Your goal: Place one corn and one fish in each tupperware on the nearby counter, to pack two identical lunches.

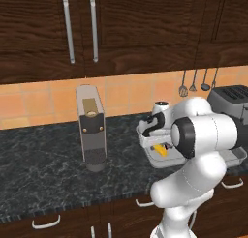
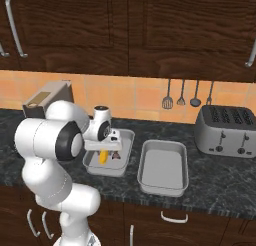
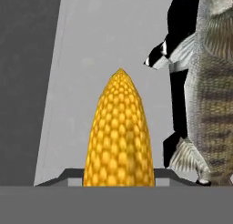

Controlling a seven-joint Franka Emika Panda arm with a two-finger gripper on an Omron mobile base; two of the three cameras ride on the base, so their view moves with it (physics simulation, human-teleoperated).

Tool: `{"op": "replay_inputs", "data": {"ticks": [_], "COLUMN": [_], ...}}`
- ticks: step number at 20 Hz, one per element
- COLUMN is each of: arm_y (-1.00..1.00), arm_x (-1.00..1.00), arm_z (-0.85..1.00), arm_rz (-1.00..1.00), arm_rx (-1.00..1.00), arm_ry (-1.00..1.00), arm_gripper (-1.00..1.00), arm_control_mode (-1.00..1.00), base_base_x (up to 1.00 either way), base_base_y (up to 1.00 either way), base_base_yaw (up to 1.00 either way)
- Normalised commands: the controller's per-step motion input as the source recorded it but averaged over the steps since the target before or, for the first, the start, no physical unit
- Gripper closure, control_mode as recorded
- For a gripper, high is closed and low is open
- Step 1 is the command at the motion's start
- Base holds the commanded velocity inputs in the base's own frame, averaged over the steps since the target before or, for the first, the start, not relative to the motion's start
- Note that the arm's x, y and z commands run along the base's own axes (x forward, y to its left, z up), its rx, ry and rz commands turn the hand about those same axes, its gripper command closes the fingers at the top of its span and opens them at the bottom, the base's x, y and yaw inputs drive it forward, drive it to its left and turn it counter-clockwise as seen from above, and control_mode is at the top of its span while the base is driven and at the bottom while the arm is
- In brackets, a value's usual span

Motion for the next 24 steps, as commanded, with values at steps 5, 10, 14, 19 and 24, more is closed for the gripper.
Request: {"op": "replay_inputs", "data": {"ticks": [5, 10, 14, 19, 24], "arm_y": [0.00, 0.00, 0.00, 0.00, -0.04], "arm_x": [-0.08, -0.51, -0.64, -0.66, -0.84], "arm_z": [0.00, 0.08, 0.26, 0.83, 1.00], "arm_rz": [0.00, 0.00, 0.00, -0.01, -0.01], "arm_rx": [0.00, 0.00, 0.02, 0.05, 0.06], "arm_ry": [-0.03, -0.18, -0.21, -0.29, -0.02], "arm_gripper": [-1.00, -1.00, -1.00, -1.00, -1.00], "arm_control_mode": [-1.00, -1.00, -1.00, -1.00, -1.00], "base_base_x": [0.00, 0.00, 0.00, 0.00, 0.00], "base_base_y": [0.00, 0.00, 0.00, 0.00, 0.00], "base_base_yaw": [0.00, 0.00, 0.00, 0.00, 0.00]}}
